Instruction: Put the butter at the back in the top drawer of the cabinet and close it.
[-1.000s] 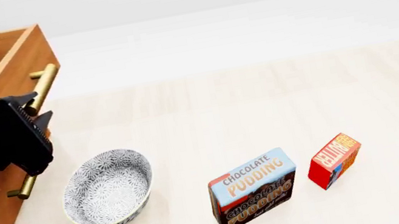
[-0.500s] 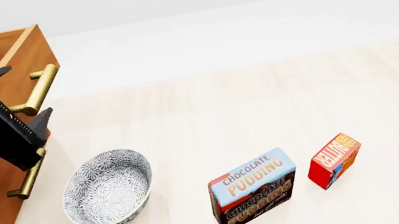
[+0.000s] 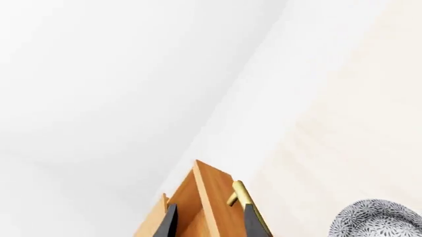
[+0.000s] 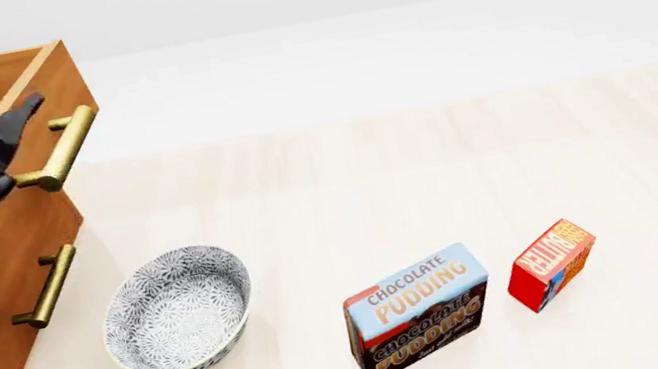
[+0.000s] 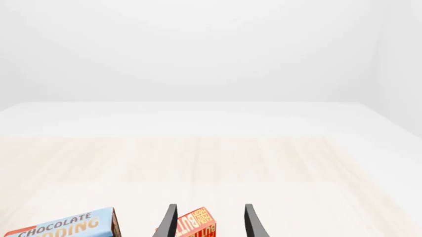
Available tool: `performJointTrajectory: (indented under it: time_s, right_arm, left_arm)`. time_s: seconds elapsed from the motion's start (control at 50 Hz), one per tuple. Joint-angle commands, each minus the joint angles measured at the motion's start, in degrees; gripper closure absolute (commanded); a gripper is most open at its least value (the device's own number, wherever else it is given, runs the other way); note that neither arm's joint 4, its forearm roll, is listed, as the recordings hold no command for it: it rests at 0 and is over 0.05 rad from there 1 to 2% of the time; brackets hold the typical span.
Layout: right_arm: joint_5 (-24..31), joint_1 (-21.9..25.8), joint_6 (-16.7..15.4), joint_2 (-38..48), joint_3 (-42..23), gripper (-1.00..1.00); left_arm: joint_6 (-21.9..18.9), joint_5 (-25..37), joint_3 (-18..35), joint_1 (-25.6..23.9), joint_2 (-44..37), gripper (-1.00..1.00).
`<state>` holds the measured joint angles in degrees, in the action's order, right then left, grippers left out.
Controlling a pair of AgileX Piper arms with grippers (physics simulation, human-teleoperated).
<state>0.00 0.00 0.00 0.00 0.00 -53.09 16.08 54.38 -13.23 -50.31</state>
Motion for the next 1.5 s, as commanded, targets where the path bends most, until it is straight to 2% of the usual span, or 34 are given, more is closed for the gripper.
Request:
performJointTrajectory:
  time_s: [0.02,0.06,0.1,0.12,0.14,0.2,0.24,0.28,0.32,0.34,0.36,0.48,0.54,0.56,0.6,0.68,0.78,0.82,0.86,0.96,1.0,1.04,1.18,1.22,1.28,1.3,1.34,1.5]
  right_arm:
    - [0.0,0.0,0.0,0.0,0.0,-1.0]
    - [0.0,0.0,0.0,0.0,0.0,-1.0]
    - [0.0,0.0,0.0,0.0,0.0,-1.0]
    - [0.0,0.0,0.0,0.0,0.0,-1.0]
    - [0.0,0.0,0.0,0.0,0.0,-1.0]
    - [0.0,0.0,0.0,0.0,0.0,-1.0]
    - [0.0,0.0,0.0,0.0,0.0,-1.0]
    - [0.0,0.0,0.0,0.0,0.0,-1.0]
    - [0.0,0.0,0.0,0.0,0.0,-1.0]
    - [0.0,0.0,0.0,0.0,0.0,-1.0]
    - [0.0,0.0,0.0,0.0,0.0,-1.0]
    - [0.0,0.0,0.0,0.0,0.0,-1.0]
    - [0.0,0.0,0.0,0.0,0.0,-1.0]
    - [0.0,0.0,0.0,0.0,0.0,-1.0]
    - [0.0,0.0,0.0,0.0,0.0,-1.0]
    - [0.0,0.0,0.0,0.0,0.0,-1.0]
    - [0.0,0.0,0.0,0.0,0.0,-1.0]
    - [0.0,0.0,0.0,0.0,0.0,-1.0]
    - [0.0,0.0,0.0,0.0,0.0,-1.0]
    - [0.0,0.0,0.0,0.0,0.0,-1.0]
    - [0.0,0.0,0.0,0.0,0.0,-1.0]
    - [0.0,0.0,0.0,0.0,0.0,-1.0]
    - [0.0,0.0,0.0,0.0,0.0,-1.0]
    - [0.0,0.0,0.0,0.0,0.0,-1.0]
    - [0.0,0.0,0.0,0.0,0.0,-1.0]
    - [0.0,0.0,0.0,0.0,0.0,-1.0]
    - [0.0,0.0,0.0,0.0,0.0,-1.0]
    - [0.0,0.0,0.0,0.0,0.0,-1.0]
  left_arm:
    - [14.15,15.93,17.29,0.01,-3.37,-1.0]
    - [17.61,18.59,19.73,0.49,-4.18,-1.0]
    - [19.22,20.03,21.46,0.53,-4.63,-1.0]
    - [22.36,23.08,24.03,1.1,-5.86,-1.0]
    - [22.36,23.13,24.1,1.1,-5.89,-1.0]
    - [27.41,27.18,28.46,1.47,-7.76,-1.0]
    - [29.14,28.4,30.36,1.61,-8.24,-1.0]
    - [33.17,31.3,33.21,1.7,-10.04,-1.0]
    - [34.4,32.09,34.44,1.39,-10.68,-1.0]
    - [37.29,33.99,36.44,1.13,-12.0,-1.0]
    - [37.29,34.03,36.51,1.13,-12.03,-1.0]
    - [45.72,37.49,41.3,-1.23,-16.04,-1.0]
    - [53.4,40.1,44.45,-4.93,-20.1,-1.0]
    - [53.4,40.13,44.51,-4.93,-20.14,-1.0]
    - [56.58,41.58,46.12,-5.59,-21.15,-1.0]
    - [56.36,41.98,46.68,-4.18,-20.71,-1.0]
    - [60.64,43.01,47.18,-3.76,-20.87,-1.0]
    - [65.99,43.31,47.82,-6.43,-22.02,-1.0]
    - [67.56,44.06,48.73,-5.98,-21.97,-1.0]
    - [66.88,45.26,50.41,-4.11,-21.56,-1.0]
    - [67.78,45.55,50.29,-4.12,-21.61,-1.0]
    - [70.5,45.85,50.44,-6.21,-22.43,-1.0]
    - [70.21,49.01,52.36,-3.52,-22.08,-1.0]
    - [68.01,49.94,53.12,-0.92,-21.34,-1.0]
    - [68.99,49.92,53.05,-1.43,-21.48,-1.0]
    - [67.47,50.33,53.25,0.44,-20.85,-1.0]
    - [68.65,50.12,52.71,-0.59,-21.2,-1.0]
    - [67.1,51.3,53.33,1.8,-20.64,-1.0]
